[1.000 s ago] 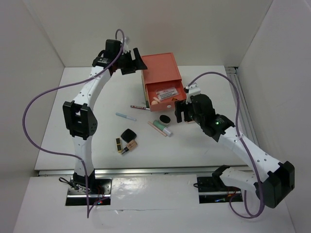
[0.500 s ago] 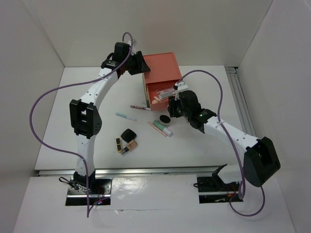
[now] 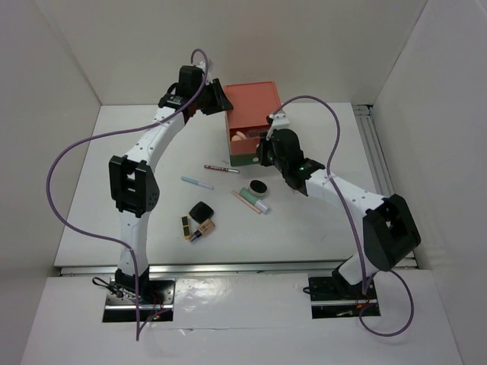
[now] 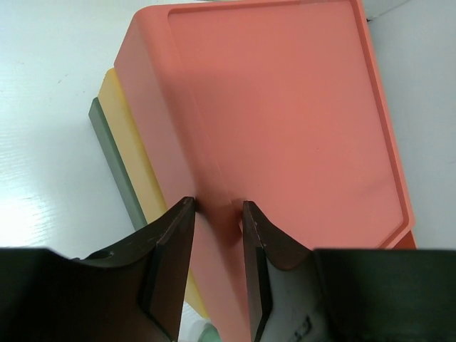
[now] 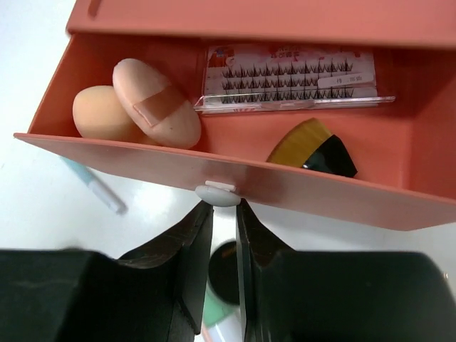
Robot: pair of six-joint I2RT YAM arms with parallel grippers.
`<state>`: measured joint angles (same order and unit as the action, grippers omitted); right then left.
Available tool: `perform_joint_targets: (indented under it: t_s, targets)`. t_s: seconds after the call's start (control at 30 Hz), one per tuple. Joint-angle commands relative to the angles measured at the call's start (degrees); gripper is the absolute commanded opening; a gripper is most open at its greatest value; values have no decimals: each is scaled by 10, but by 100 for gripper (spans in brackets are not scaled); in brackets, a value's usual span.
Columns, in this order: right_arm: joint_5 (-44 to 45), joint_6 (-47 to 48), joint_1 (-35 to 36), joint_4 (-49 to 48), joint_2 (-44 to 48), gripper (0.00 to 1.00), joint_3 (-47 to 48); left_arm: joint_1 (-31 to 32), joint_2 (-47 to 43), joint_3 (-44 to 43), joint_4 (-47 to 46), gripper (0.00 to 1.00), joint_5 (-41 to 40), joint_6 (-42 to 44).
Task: Organize the makeup
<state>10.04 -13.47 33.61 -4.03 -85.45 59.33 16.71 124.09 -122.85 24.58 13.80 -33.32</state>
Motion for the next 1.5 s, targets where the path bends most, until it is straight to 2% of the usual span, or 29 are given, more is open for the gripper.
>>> perform_joint_targets:
  t_s: [0.0,0.2,0.43,0.6,0.73,0.93,1.1,1.2,1.23,1.47]
  targets:
    - [16,6,-4,-79,-39,26,64,14,13,26,49,44,-24,22]
    - [10,1,-35,-111,-118,30,126,19,13,26,49,42,-30,27]
    - [5,-25,-51,-130,-167,47,179,25,13,31,55,42,-45,33]
    - [-2,-25,-51,-96,-137,56,135,25,13,31,55,41,-56,33]
    - [-18,20,-46,-66,-99,62,85,25,8,31,55,41,-62,27]
    - [-21,47,-46,-69,-89,63,45,25,8,37,55,41,-62,22]
    - [-27,57,-46,-82,-135,63,82,25,3,37,55,41,-62,22]
    - [-33,71,-52,-110,-161,58,93,25,-3,42,55,41,-67,22]
    - [-39,71,-59,-110,-175,53,100,25,-3,42,55,41,-67,22]
    - [-51,78,-76,-136,-202,52,125,25,-3,42,55,41,-67,22]
